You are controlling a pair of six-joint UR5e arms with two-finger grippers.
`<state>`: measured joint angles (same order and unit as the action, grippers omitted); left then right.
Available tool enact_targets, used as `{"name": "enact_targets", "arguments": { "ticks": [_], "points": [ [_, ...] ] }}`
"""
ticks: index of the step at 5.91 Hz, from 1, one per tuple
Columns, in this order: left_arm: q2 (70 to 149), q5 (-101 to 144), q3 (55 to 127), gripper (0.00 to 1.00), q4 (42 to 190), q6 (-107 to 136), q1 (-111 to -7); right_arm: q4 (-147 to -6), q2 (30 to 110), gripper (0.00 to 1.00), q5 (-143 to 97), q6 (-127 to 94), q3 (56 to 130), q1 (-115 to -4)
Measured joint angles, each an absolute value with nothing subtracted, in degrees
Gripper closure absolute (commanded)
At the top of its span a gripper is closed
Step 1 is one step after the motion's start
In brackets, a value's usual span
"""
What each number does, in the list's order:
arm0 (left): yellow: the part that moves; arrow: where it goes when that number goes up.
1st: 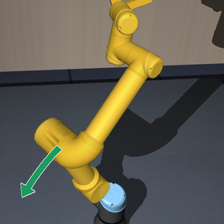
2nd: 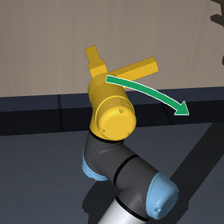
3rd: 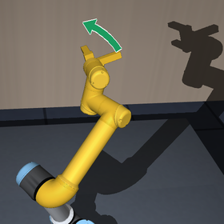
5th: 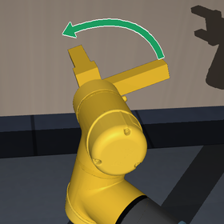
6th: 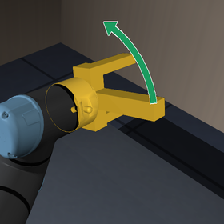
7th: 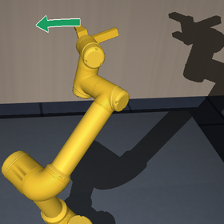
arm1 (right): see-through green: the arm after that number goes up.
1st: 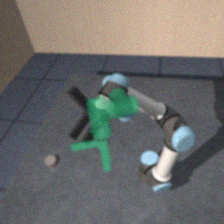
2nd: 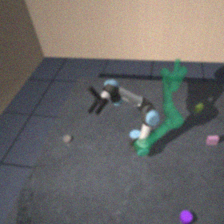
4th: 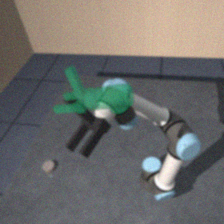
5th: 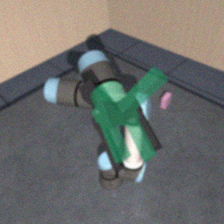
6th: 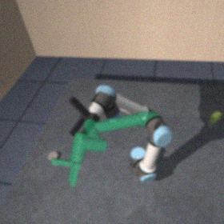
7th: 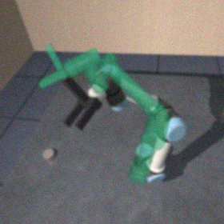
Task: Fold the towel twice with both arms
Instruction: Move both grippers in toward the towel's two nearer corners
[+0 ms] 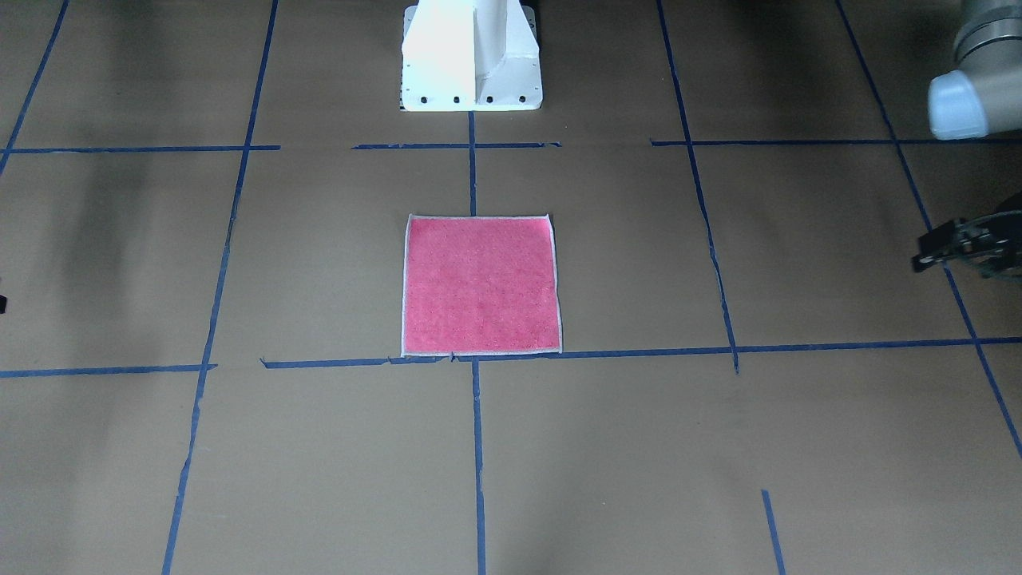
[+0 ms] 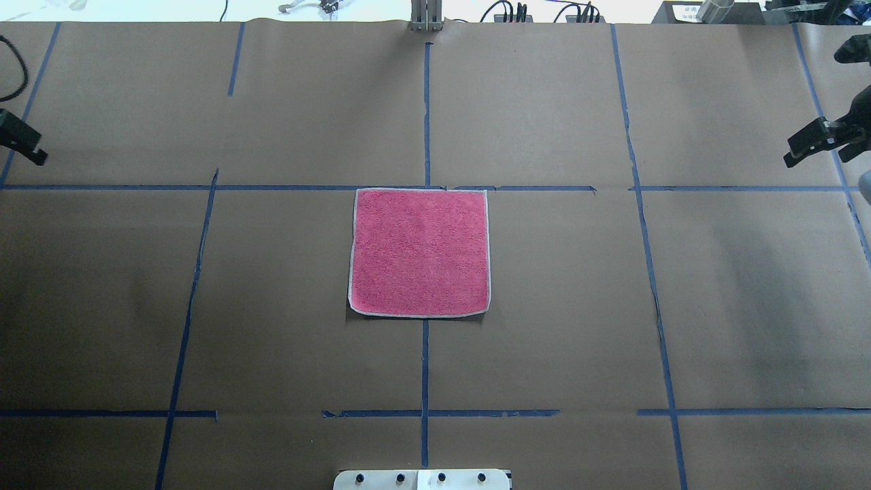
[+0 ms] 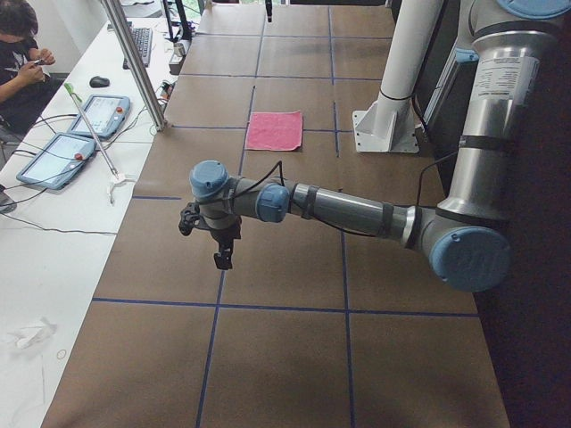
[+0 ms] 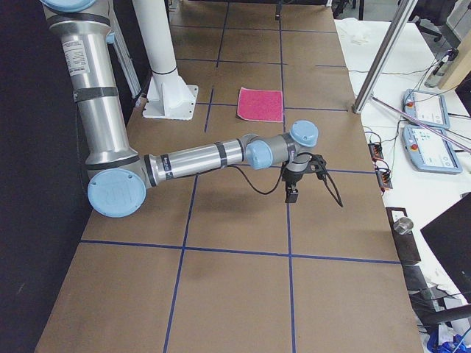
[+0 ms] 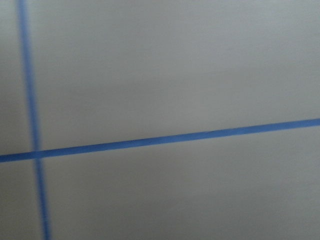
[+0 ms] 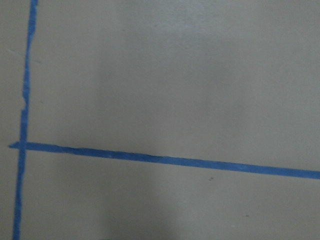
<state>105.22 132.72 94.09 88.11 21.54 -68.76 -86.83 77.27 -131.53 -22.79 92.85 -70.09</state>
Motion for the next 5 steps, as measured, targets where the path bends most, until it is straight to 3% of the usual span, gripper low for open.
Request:
{"name": "enact_targets", "arguments": {
  "ticks": [5],
  "points": [
    [123.6, 123.1, 94.5, 0.0, 88.4, 76.7, -41.5, -86.6, 63.9, 0.0, -124.0, -72.6, 99.5, -47.2]
  ]
}}
